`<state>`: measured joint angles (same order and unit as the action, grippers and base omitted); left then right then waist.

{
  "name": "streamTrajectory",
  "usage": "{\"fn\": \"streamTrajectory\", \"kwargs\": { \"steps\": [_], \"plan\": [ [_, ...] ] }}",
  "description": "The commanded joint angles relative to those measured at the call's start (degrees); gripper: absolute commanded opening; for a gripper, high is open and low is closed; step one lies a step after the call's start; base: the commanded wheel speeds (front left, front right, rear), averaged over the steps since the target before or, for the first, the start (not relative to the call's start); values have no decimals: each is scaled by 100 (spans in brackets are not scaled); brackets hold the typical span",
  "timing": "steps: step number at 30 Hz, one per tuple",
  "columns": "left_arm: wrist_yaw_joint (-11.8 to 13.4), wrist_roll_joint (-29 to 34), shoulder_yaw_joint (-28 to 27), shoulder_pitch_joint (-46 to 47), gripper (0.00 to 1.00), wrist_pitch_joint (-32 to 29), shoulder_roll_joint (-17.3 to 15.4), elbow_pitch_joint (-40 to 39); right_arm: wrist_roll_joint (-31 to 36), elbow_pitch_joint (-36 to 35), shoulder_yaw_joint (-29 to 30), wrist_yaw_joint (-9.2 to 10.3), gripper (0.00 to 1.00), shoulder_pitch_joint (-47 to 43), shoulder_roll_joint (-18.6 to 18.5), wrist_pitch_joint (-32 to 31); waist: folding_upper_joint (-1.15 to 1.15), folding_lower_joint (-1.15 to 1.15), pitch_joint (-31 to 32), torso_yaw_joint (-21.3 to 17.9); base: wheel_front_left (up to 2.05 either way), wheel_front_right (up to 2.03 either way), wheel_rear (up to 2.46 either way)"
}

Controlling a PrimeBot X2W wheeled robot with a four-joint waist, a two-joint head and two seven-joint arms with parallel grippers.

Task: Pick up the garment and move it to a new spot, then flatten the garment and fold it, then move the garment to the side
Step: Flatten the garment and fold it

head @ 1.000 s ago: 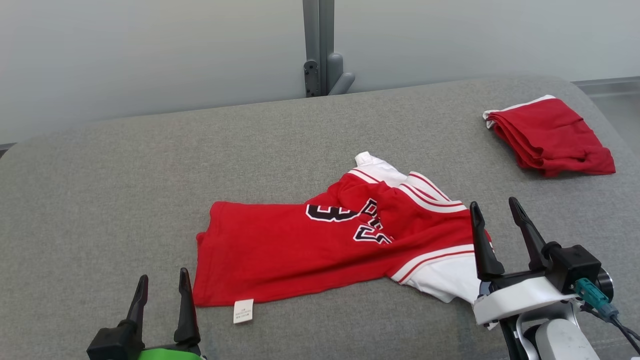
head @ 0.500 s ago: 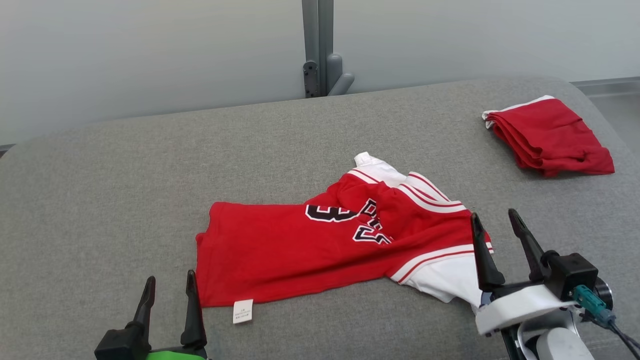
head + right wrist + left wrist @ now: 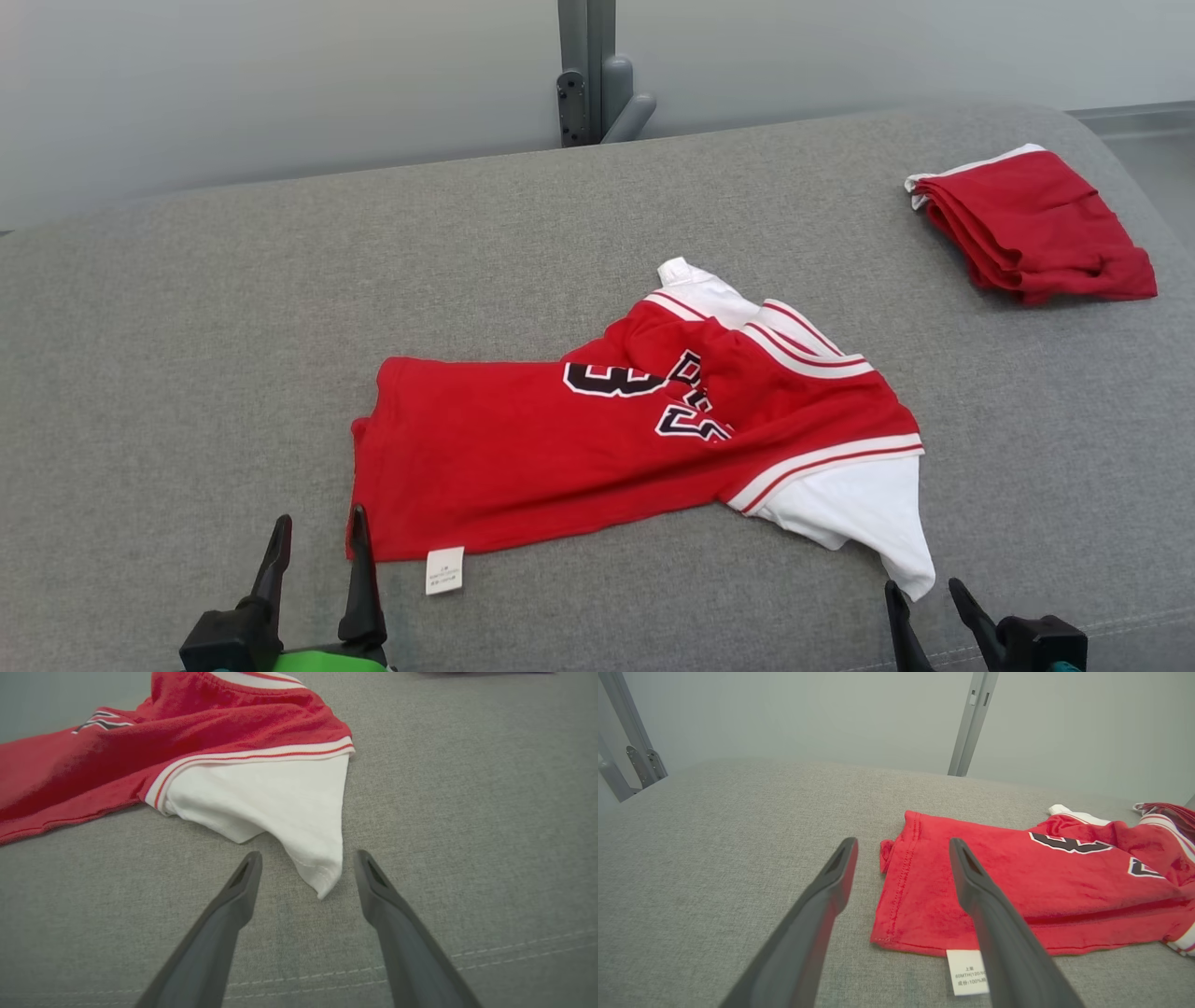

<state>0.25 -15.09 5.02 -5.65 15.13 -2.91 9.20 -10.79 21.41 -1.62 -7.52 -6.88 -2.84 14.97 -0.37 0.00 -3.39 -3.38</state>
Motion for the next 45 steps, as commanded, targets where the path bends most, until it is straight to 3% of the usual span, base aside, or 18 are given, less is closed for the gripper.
{"fn": "streamTrajectory", "kwargs": {
  "steps": [1,10,14,15,16,18,19,21,22,30,35,45],
  "plan": [
    [-10,21,-9,97,100,1,-1,-2,-18,89,-11,6,100,-19,-9,6,37,0,-48,-36,0,0,0],
    [-53,65,21,211,100,1,-2,107,-448,760,-112,6,100,526,-11,19,37,0,-109,38,0,0,0],
    [-62,81,-29,235,100,1,-2,133,-679,920,-146,7,74,700,-10,22,37,0,-112,126,0,0,0],
    [-63,87,-39,234,100,1,-2,136,-728,937,-153,7,57,721,-11,23,37,0,-114,142,0,0,0],
    [-69,92,-46,233,100,1,-2,137,-799,914,-164,7,49,739,-9,23,37,0,-116,156,0,0,0],
    [-72,97,-54,230,100,1,-2,135,-859,874,-162,7,44,745,-10,23,37,0,-121,168,0,0,0],
    [-74,101,-65,227,100,1,-2,130,-922,837,-160,7,35,742,-10,23,37,0,-128,175,0,0,0],
    [-69,101,-83,216,100,1,-2,114,-1027,716,-152,7,4,704,-11,24,37,0,-140,175,0,0,0],
    [-63,97,-90,209,100,1,-2,105,-1066,651,-148,7,0,670,-10,23,37,0,-149,168,0,0,0],
    [-148,-263,144,267,100,0,-2,521,-1117,215,-36,7,0,601,-11,24,37,0,-242,-18,0,0,0],
    [-111,-930,259,408,100,-85,-6,1069,-1014,120,18,7,0,646,-10,24,37,0,-295,-107,0,0,0],
    [209,-1634,411,873,100,-377,-7,1856,-959,49,-15,7,0,738,-11,25,37,0,-403,-170,0,0,0]
  ]
}}
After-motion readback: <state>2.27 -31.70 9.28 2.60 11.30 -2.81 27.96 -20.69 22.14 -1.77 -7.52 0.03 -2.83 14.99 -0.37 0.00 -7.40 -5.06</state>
